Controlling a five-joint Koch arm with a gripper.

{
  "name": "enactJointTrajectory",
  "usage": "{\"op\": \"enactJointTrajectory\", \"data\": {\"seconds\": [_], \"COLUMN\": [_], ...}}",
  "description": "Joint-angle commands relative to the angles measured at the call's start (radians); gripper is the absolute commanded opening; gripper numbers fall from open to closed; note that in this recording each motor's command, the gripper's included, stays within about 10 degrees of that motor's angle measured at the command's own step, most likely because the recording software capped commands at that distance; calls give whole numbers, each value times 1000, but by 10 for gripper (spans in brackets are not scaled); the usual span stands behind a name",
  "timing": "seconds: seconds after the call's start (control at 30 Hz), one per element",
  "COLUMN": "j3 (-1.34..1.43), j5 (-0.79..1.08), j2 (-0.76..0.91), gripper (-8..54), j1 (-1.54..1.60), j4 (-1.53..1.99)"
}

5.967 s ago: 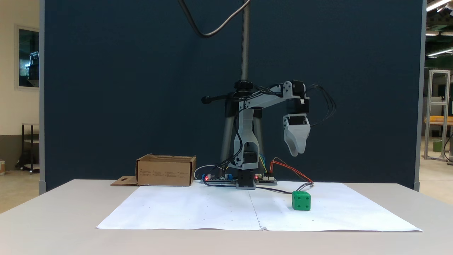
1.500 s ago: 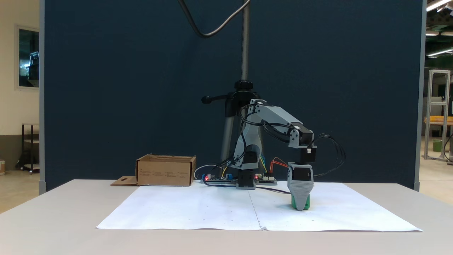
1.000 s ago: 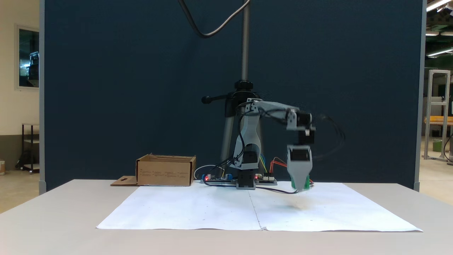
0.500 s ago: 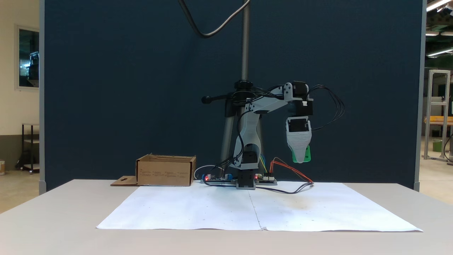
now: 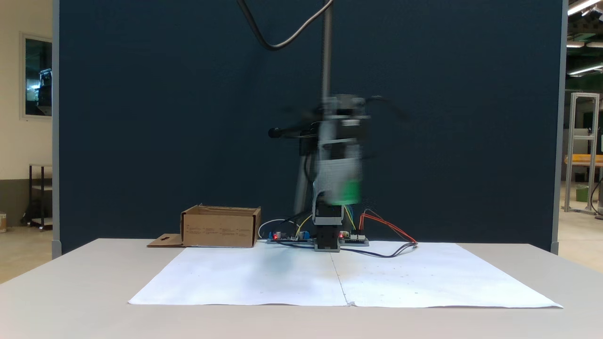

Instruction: Grasp a green dice and put it in the bin.

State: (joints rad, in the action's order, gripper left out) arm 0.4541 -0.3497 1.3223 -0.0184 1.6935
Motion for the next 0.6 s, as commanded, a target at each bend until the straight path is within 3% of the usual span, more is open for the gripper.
{"op": "enactJointTrajectory", "data": {"seconds": [0.0, 0.37, 0.57], "j3": [-52, -52, -52], "j5": [155, 581, 689], "j2": [58, 91, 114], "gripper": [114, 114, 114], "j1": [-118, -868, -1277], "j4": [58, 61, 61]}}
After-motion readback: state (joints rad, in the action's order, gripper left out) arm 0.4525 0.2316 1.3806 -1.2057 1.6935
